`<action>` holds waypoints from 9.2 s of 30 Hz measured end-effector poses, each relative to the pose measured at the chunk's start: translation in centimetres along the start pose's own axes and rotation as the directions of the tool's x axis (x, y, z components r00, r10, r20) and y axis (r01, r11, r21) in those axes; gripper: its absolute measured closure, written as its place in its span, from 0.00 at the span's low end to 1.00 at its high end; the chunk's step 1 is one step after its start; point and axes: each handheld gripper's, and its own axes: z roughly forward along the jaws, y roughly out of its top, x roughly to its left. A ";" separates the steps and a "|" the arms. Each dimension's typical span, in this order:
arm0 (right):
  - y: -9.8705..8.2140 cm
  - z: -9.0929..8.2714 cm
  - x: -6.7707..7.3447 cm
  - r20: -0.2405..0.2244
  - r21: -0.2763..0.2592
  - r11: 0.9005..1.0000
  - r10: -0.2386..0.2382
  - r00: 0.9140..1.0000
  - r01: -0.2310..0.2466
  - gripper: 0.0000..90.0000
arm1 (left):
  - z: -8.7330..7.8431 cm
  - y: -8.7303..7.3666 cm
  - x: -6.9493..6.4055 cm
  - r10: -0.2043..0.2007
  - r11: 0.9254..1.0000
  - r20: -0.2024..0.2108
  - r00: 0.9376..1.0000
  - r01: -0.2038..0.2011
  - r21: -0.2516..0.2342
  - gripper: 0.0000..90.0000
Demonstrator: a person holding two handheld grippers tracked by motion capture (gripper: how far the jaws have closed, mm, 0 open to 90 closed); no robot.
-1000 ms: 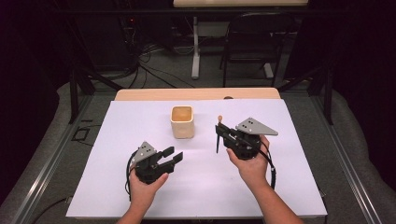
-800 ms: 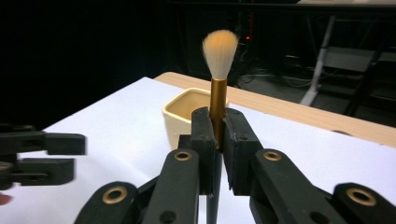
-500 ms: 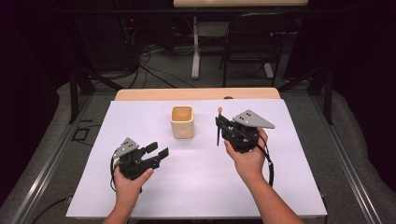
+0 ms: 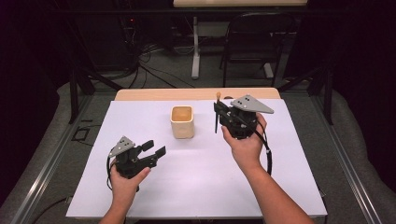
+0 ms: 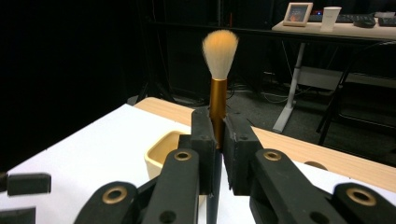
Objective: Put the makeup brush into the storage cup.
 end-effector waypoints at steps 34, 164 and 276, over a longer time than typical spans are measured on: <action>3.2 3.9 0.3 0.044 0.018 1.000 -0.007 0.999 0.007 0.93 | -0.1 0.1 0.0 -0.017 1.000 0.005 1.000 0.017 0.003 0.42; 3.5 13.6 4.8 0.005 0.115 0.993 -0.011 1.000 0.010 0.93 | -0.2 0.0 1.2 -0.038 0.999 -0.027 0.999 0.038 -0.006 0.43; -2.7 16.6 4.6 0.022 0.198 0.980 -0.020 1.000 0.015 0.93 | -0.9 -0.5 2.1 -0.057 0.998 -0.075 0.996 0.057 -0.008 0.43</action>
